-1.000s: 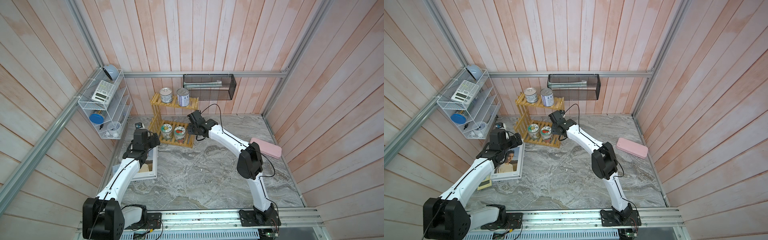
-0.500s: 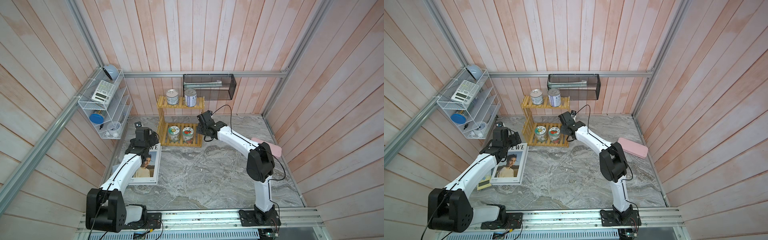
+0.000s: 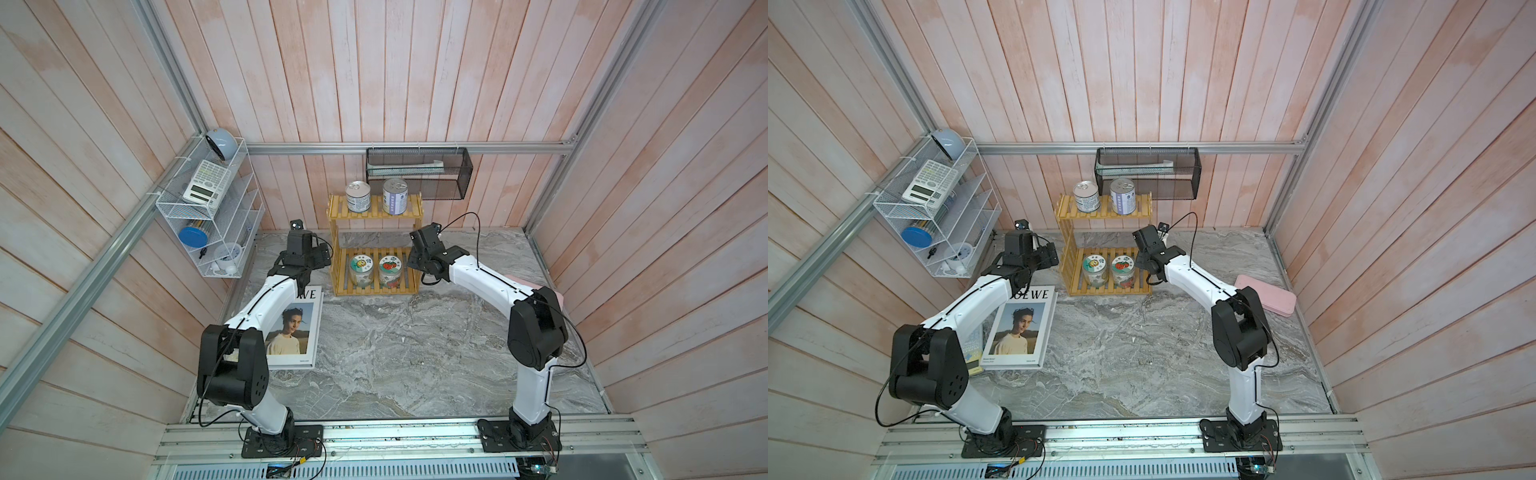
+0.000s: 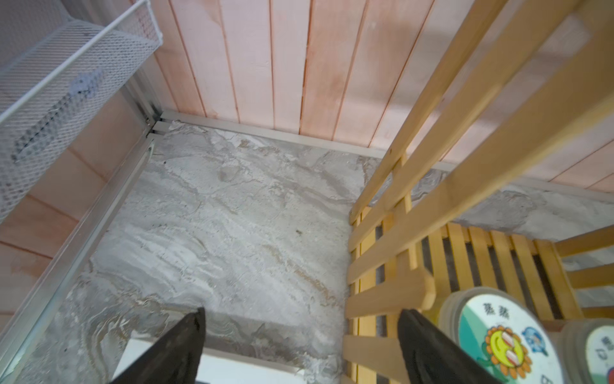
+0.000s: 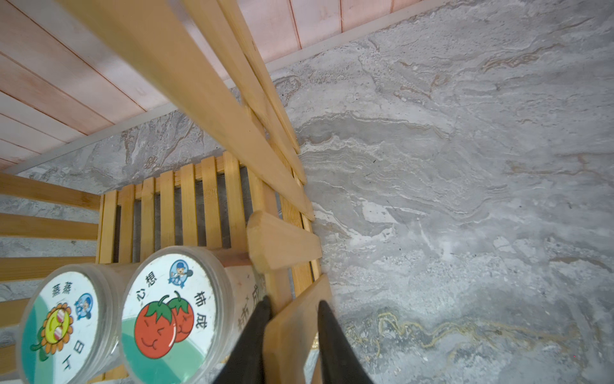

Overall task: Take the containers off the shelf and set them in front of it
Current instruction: Move the shelf to the center of the board.

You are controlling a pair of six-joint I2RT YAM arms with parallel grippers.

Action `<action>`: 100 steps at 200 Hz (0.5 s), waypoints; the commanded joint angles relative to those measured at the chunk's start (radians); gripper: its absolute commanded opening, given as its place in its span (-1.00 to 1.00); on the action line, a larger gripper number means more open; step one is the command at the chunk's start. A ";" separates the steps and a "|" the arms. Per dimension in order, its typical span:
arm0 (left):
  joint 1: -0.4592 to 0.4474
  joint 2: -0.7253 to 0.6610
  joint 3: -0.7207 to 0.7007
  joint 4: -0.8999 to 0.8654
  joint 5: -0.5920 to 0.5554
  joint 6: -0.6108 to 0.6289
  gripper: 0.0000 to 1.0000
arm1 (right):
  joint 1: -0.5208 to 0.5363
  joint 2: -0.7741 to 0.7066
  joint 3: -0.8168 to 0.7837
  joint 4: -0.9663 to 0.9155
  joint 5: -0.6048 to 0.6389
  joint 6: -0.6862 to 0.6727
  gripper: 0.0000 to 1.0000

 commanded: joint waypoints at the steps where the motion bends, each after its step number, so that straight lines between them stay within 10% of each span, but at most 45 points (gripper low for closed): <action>1: -0.033 0.062 0.092 -0.049 0.052 0.033 0.81 | -0.034 -0.013 -0.047 -0.076 0.042 0.006 -0.42; 100: -0.134 0.200 0.238 -0.198 0.049 -0.082 0.37 | -0.089 -0.093 -0.149 -0.051 0.025 -0.008 -0.43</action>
